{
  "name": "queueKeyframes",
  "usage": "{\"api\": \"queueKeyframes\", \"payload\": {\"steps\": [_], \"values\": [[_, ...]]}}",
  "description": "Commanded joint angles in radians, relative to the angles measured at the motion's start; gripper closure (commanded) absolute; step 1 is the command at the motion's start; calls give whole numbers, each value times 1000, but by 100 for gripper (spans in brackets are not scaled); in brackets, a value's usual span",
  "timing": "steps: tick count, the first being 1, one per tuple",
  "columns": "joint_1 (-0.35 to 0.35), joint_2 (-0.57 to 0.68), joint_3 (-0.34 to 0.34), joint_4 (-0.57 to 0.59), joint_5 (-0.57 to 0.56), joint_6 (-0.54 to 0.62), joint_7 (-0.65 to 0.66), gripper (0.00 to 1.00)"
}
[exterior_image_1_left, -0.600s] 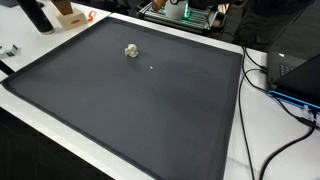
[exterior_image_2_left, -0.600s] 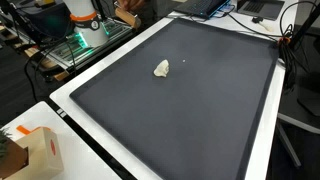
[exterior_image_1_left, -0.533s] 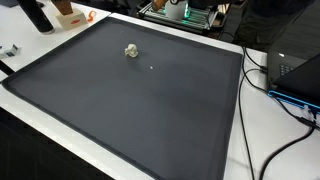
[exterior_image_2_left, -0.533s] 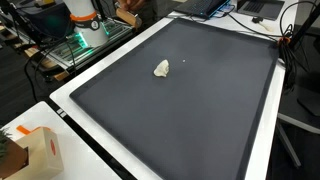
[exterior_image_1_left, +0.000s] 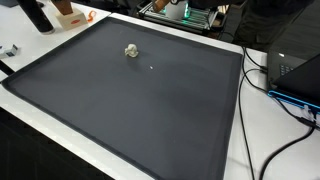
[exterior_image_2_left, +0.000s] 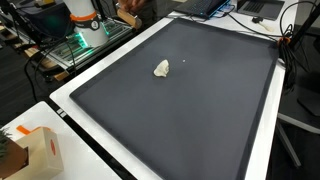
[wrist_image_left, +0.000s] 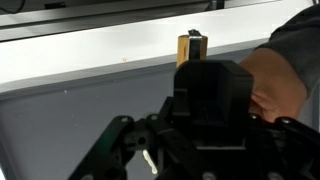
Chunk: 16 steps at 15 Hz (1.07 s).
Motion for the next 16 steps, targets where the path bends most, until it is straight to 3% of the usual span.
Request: {"api": "queueKeyframes", "payload": {"steps": [1, 5, 6, 7, 10, 14, 15, 16], "values": [[-14, 2, 13, -1, -1, -5, -7, 76], [-13, 2, 13, 0, -1, -7, -13, 76], [-14, 0, 13, -1, 0, -2, -13, 26], [-13, 1, 13, 0, 1, -4, -16, 25], [-11, 0, 12, 0, 2, -5, -23, 3], [-8, 3, 10, 4, 2, -13, -38, 0], [-9, -1, 12, 1, -2, -6, -40, 25], [-9, -1, 13, 2, -2, -4, -40, 25]]}}
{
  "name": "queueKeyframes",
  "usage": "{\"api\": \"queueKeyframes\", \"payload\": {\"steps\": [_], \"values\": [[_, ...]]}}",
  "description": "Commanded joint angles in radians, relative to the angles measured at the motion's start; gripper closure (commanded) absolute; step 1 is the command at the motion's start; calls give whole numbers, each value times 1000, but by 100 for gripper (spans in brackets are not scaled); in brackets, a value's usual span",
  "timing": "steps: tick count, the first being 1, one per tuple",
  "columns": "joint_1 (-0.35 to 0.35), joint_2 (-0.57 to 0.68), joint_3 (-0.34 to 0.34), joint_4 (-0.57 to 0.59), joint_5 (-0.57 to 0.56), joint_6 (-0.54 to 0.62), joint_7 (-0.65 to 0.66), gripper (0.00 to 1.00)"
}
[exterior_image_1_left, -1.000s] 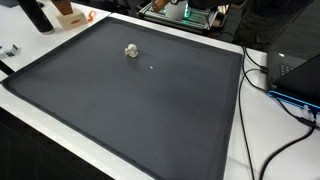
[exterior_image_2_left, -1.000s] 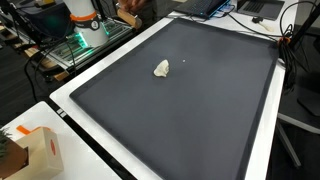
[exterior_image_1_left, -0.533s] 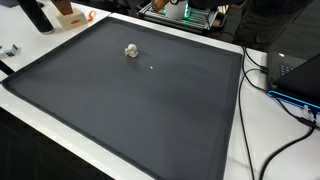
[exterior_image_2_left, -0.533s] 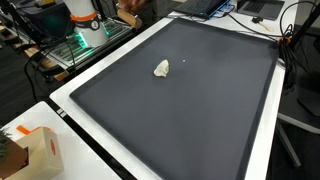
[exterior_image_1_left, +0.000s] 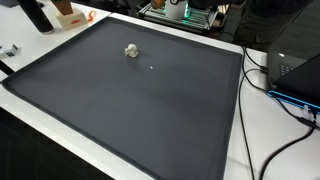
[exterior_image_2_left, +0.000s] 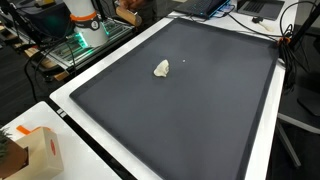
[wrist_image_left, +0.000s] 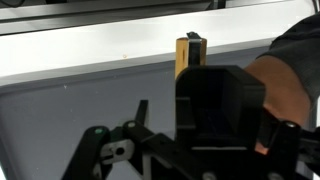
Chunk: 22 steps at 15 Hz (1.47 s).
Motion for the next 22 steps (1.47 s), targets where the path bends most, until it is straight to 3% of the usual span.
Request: {"api": "queueKeyframes", "payload": {"steps": [1, 7, 11, 12, 22], "values": [[-5, -2, 8, -4, -1, -4, -16, 32], [-4, -3, 7, 1, -4, -1, -26, 79], [-4, -1, 9, 2, -10, -7, -38, 79], [-6, 3, 8, 11, -1, -2, -28, 54], [-5, 12, 11, 7, -2, -2, -34, 54]]}}
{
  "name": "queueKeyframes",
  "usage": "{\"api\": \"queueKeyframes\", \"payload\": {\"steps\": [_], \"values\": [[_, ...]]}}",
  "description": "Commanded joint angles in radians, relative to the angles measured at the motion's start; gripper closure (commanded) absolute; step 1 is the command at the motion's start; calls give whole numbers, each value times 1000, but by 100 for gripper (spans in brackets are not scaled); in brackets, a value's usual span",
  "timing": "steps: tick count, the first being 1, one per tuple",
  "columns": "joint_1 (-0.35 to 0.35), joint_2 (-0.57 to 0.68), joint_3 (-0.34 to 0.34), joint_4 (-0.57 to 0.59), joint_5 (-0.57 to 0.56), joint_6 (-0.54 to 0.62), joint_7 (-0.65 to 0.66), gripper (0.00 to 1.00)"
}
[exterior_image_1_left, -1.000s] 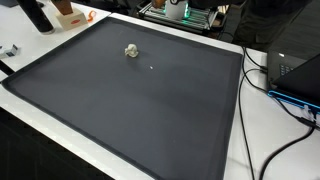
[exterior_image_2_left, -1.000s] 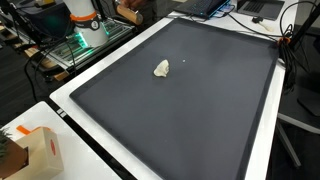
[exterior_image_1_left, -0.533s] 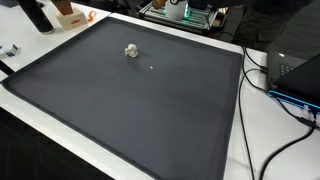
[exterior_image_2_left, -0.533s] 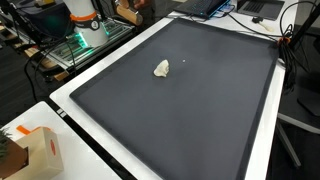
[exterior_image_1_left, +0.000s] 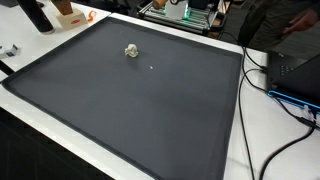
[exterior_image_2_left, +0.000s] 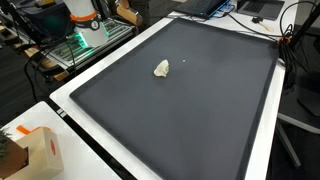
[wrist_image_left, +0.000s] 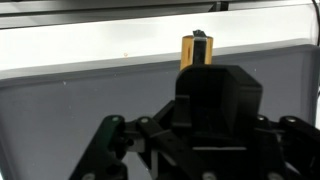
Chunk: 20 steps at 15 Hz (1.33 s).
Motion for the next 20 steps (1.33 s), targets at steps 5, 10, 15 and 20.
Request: {"api": "queueKeyframes", "payload": {"steps": [5, 10, 15, 20], "values": [[-5, 1, 4, 2, 2, -2, -3, 54], [-5, 1, 4, 2, 2, -2, -3, 54], [-15, 87, -2, 39, 9, 52, 19, 79], [-48, 230, -57, 78, 47, 224, 14, 79]]}}
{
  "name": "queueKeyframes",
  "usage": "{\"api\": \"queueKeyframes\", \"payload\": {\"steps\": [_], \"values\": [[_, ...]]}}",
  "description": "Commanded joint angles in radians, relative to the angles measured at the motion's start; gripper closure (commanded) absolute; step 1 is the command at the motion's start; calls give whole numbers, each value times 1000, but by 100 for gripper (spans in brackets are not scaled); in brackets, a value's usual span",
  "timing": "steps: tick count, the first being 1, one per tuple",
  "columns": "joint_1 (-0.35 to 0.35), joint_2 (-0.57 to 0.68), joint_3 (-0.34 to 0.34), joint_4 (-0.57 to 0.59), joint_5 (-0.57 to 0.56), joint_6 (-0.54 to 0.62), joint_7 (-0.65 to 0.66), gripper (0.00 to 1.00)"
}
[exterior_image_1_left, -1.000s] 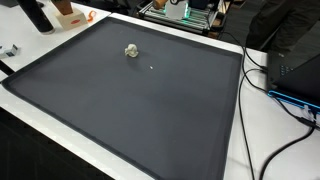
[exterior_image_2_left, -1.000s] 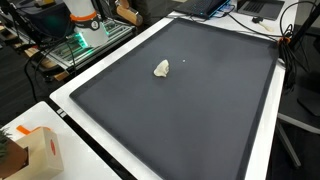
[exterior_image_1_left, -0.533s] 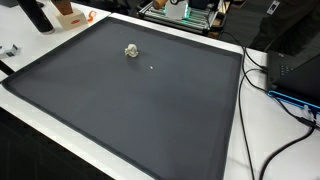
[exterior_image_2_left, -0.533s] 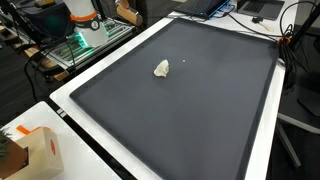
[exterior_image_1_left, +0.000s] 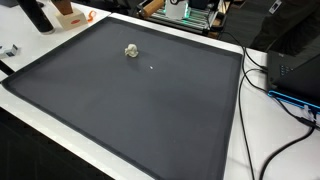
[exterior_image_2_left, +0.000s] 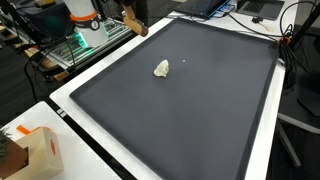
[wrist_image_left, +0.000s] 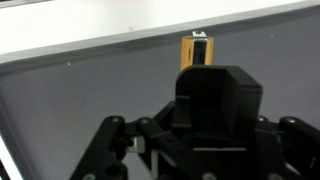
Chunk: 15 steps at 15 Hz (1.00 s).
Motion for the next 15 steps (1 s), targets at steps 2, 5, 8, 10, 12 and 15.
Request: {"api": "queueKeyframes", "payload": {"steps": [2, 5, 8, 10, 12, 15], "values": [[-35, 137, -64, 51, 71, 124, -6, 79], [-51, 209, -112, 68, 165, 193, -11, 79], [-67, 275, -141, 83, 276, 249, 11, 79], [-75, 310, -153, 90, 357, 273, 22, 79], [-87, 342, -160, 95, 430, 296, 38, 79], [-107, 380, -162, 99, 517, 327, 60, 79]]}}
